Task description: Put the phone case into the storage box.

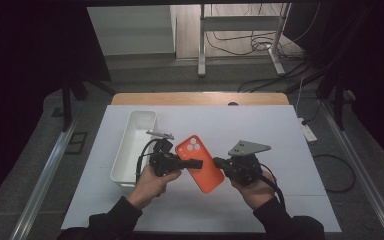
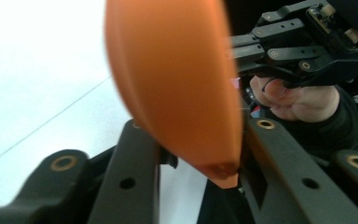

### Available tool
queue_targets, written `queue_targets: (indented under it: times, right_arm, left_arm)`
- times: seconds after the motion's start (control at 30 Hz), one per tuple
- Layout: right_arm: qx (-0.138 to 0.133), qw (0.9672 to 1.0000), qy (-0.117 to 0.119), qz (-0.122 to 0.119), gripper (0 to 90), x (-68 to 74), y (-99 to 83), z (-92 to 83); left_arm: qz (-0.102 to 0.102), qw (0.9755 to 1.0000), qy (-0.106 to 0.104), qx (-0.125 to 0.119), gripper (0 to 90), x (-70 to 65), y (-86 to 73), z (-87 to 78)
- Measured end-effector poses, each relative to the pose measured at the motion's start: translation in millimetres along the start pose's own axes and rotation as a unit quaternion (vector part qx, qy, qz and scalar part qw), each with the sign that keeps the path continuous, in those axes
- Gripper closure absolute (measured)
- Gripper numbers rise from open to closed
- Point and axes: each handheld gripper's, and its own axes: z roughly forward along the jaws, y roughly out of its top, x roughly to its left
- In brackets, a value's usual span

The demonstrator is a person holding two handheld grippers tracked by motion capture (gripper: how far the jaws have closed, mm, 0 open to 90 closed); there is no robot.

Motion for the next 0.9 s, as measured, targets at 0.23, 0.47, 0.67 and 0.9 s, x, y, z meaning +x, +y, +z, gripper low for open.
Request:
queue_targets:
  times: [0.23,0.47,0.67,0.9]
  right_arm:
    - [-0.002,1.0000,0.002,-0.003,89.4,1.4,-0.1,0.5]
    - [-0.001,1.0000,0.006,-0.001,88.0,0.5,-1.4,2.0]
    - [-0.004,0.9997,0.019,0.016,74.2,-1.7,-1.5,-1.1]
    - [0.008,0.9980,0.050,0.038,44.1,-8.5,-2.1,-4.8]
  left_arm:
    - [-0.038,0.9992,-0.013,-0.006,84.1,3.4,-2.0,0.3]
    - [-0.038,0.9992,-0.008,-0.004,86.2,1.4,-2.0,0.0]
    - [-0.014,0.9997,0.016,0.013,86.2,-2.9,-0.3,-2.5]
    - [0.012,0.9994,0.026,0.020,86.0,-4.3,0.5,-8.3]
